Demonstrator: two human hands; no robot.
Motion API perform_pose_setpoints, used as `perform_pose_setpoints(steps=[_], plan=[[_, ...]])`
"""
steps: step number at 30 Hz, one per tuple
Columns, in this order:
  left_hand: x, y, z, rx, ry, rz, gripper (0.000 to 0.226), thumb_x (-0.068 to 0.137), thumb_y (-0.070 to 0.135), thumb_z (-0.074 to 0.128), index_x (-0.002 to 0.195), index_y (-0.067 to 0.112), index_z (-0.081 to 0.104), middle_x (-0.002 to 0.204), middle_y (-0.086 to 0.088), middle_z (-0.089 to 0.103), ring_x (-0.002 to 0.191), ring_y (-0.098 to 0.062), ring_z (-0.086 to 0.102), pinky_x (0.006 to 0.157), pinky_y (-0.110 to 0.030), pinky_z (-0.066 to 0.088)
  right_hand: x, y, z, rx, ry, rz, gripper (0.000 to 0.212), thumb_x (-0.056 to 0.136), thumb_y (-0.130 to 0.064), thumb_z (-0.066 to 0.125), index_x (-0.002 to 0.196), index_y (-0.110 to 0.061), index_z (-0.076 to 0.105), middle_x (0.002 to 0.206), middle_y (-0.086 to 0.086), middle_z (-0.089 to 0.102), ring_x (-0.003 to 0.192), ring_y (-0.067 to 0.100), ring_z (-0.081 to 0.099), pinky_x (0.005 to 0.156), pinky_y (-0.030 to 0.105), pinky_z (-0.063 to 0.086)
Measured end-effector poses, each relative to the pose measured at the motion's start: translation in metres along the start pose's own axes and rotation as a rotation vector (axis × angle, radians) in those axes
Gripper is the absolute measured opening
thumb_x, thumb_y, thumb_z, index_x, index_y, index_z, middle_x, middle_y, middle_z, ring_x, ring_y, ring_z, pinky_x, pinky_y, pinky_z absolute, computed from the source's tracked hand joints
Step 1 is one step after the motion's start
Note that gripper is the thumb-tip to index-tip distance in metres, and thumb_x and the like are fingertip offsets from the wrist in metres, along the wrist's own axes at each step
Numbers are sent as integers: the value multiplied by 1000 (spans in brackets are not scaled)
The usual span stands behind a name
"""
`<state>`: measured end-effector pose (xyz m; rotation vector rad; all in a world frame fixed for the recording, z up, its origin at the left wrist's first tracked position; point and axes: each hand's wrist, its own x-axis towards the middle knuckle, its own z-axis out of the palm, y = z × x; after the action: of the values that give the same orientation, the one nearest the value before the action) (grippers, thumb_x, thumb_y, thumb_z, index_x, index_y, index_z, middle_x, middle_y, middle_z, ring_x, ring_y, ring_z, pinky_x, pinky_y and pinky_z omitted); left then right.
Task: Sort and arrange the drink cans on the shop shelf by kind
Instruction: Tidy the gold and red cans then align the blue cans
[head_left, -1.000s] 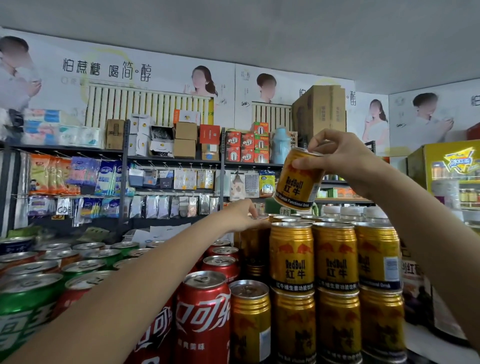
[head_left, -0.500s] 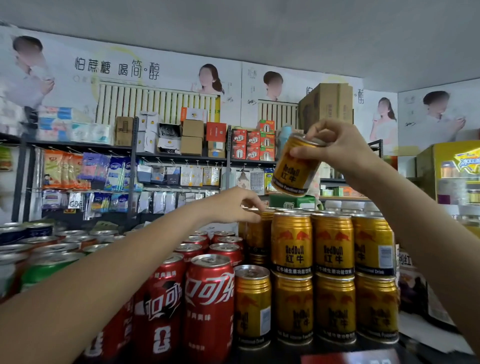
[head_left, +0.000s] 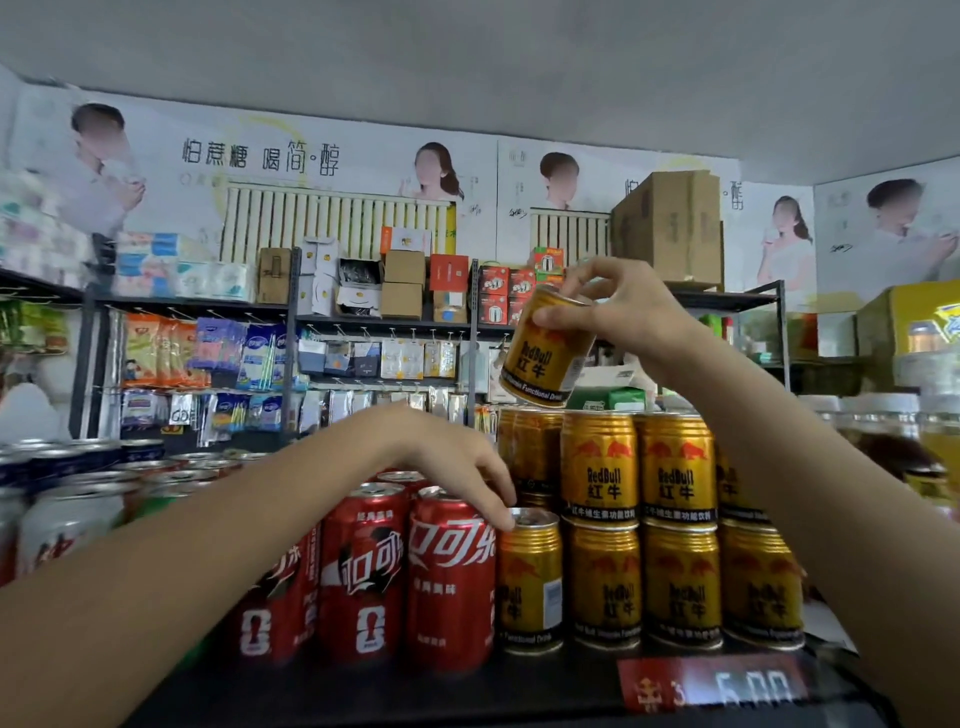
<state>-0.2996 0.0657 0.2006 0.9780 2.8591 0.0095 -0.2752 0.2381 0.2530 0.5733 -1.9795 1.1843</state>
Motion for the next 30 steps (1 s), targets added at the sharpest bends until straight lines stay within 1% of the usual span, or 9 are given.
perform_pose_setpoints(steps=[2, 4, 7, 10, 15, 21, 24, 26, 30], plan=[[3, 5, 6, 87, -47, -22, 52, 88, 43, 55, 134, 21, 47, 143, 1, 38, 130, -18, 38, 105, -31, 36, -3, -3, -6, -23, -5, 15, 29, 69, -19, 79, 80, -16, 52, 113, 7, 56, 95, 19, 55, 79, 37, 54], [6, 9, 10, 168, -11, -22, 53, 85, 43, 59, 131, 21, 48, 140, 1, 40, 127, -19, 41, 103, -36, 40, -8, -5, -10, -16, -11, 15, 28, 71, -17, 78, 82, -15, 52, 107, 5, 57, 88, 14, 55, 72, 31, 53], [14, 14, 12, 253, 68, 7, 46, 83, 40, 63, 123, 18, 53, 129, -1, 49, 116, -19, 49, 95, -35, 45, -13, -7, -14, -15, 2, 4, 26, 72, -17, 77, 78, -17, 52, 104, 6, 57, 90, 17, 56, 75, 32, 53], [17, 14, 14, 274, 100, 13, 45, 83, 40, 63, 121, 17, 55, 125, -1, 52, 113, -19, 51, 94, -35, 46, -15, -9, -14, -16, -8, 2, 26, 72, -18, 76, 78, -17, 51, 108, 9, 58, 97, 23, 57, 79, 36, 53], [19, 10, 16, 259, 110, -5, 44, 82, 43, 63, 118, 18, 57, 122, -2, 56, 109, -19, 55, 92, -37, 49, -15, -9, -8, 20, -8, -2, 28, 72, -15, 77, 77, -18, 49, 93, 3, 57, 84, 15, 56, 71, 28, 51], [17, 12, 19, 269, 138, -6, 45, 85, 42, 59, 122, 17, 55, 124, -2, 56, 110, -19, 55, 90, -32, 48, -18, -11, -7, 28, 17, 9, 28, 72, -16, 77, 76, -18, 50, 98, 6, 59, 85, 16, 58, 74, 31, 53], [14, 10, 25, 228, 173, 9, 45, 87, 42, 57, 122, 16, 55, 123, -2, 57, 109, -17, 55, 88, -29, 47, -21, -14, -11, 47, 8, 2, 25, 74, -15, 76, 75, -17, 50, 93, 6, 62, 84, 16, 60, 66, 26, 52], [9, 9, 29, 172, 214, 33, 44, 88, 41, 55, 123, 14, 56, 123, -1, 57, 111, -16, 54, 88, -27, 45, -24, -16, -12, 45, -4, 7, 24, 74, -15, 75, 75, -16, 51, 94, 8, 63, 85, 18, 61, 68, 26, 52], [-9, -3, 25, -149, 316, 18, 44, 86, 38, 60, 123, 14, 55, 124, 2, 52, 108, -11, 51, 85, -21, 42, -28, -20, -8, 33, -90, 26, 22, 75, -15, 74, 77, -15, 52, 98, 10, 62, 87, 19, 60, 69, 26, 51]])
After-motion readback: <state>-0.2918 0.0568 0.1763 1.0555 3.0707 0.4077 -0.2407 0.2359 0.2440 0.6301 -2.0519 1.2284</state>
